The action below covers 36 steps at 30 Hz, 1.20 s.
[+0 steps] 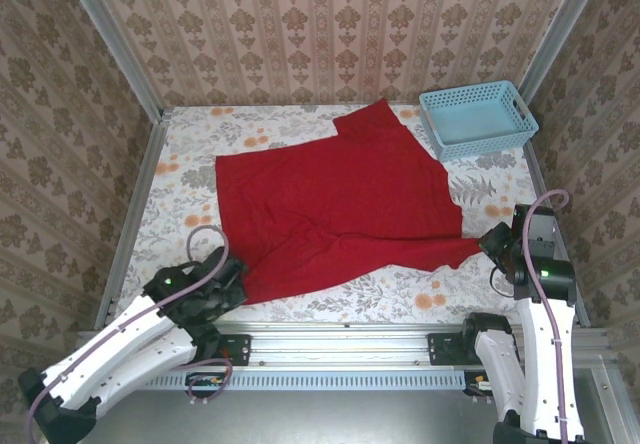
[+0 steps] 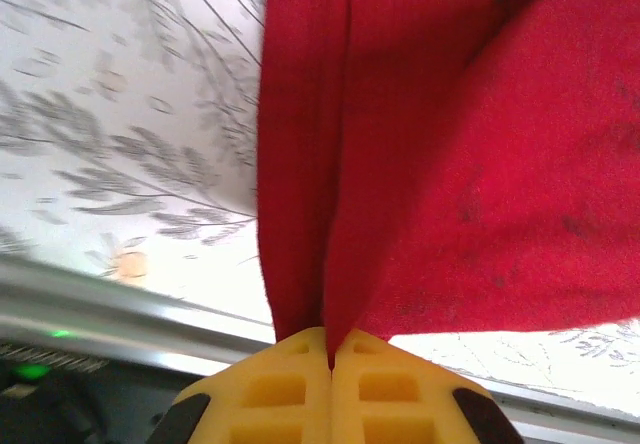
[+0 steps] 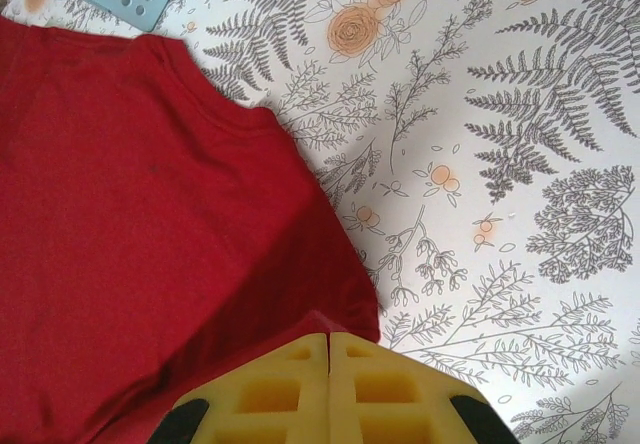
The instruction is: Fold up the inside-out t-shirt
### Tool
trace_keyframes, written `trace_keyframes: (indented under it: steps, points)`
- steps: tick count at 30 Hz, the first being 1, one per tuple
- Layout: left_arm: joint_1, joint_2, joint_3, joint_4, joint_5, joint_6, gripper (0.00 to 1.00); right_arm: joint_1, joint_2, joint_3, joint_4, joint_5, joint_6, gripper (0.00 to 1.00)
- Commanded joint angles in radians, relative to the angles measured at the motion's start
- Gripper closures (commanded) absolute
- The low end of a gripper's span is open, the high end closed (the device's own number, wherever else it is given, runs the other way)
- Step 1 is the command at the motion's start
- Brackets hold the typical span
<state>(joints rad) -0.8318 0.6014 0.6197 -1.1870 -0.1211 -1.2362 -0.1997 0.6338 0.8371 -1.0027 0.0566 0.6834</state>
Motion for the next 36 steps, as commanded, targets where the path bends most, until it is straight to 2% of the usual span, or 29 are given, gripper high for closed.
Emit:
trace_keyframes:
  steps: [1, 3, 9, 13, 15, 18, 22, 29, 30, 36]
  points:
    - [-0.007, -0.051, 0.079, -0.264, -0.179, -0.062, 1.0, -0.01, -0.005, 0.046, -0.024, 0.064, -0.026, 1.0]
    - [0.0, -0.079, 0.068, -0.235, -0.168, -0.063, 1.0, -0.012, -0.005, 0.051, -0.024, 0.063, -0.03, 1.0]
    - [-0.001, -0.018, -0.054, -0.061, -0.027, -0.076, 1.0, -0.013, -0.008, 0.04, -0.027, 0.056, -0.031, 1.0]
    - [0.007, -0.017, -0.038, -0.038, -0.066, -0.059, 1.0, -0.013, 0.001, 0.031, 0.003, 0.033, -0.046, 1.0]
    - [0.032, 0.01, -0.015, 0.005, -0.086, -0.007, 1.0, -0.012, 0.041, 0.046, 0.027, -0.002, -0.058, 1.0]
    - [0.105, 0.089, -0.001, 0.115, -0.062, 0.094, 1.0, -0.003, 0.111, 0.068, 0.082, -0.041, -0.072, 1.0]
    - [0.173, 0.182, 0.022, 0.212, -0.09, 0.173, 1.0, 0.037, 0.222, 0.11, 0.143, -0.04, -0.085, 1.0]
    - [0.369, 0.23, 0.023, 0.329, -0.064, 0.304, 1.0, 0.176, 0.413, 0.179, 0.243, 0.032, -0.065, 1.0]
    - [0.417, 0.237, 0.027, 0.342, -0.065, 0.323, 1.0, 0.19, 0.443, 0.189, 0.261, 0.039, -0.062, 1.0]
    - [0.561, 0.328, 0.037, 0.438, -0.011, 0.418, 1.0, 0.228, 0.622, 0.258, 0.34, 0.09, -0.058, 1.0]
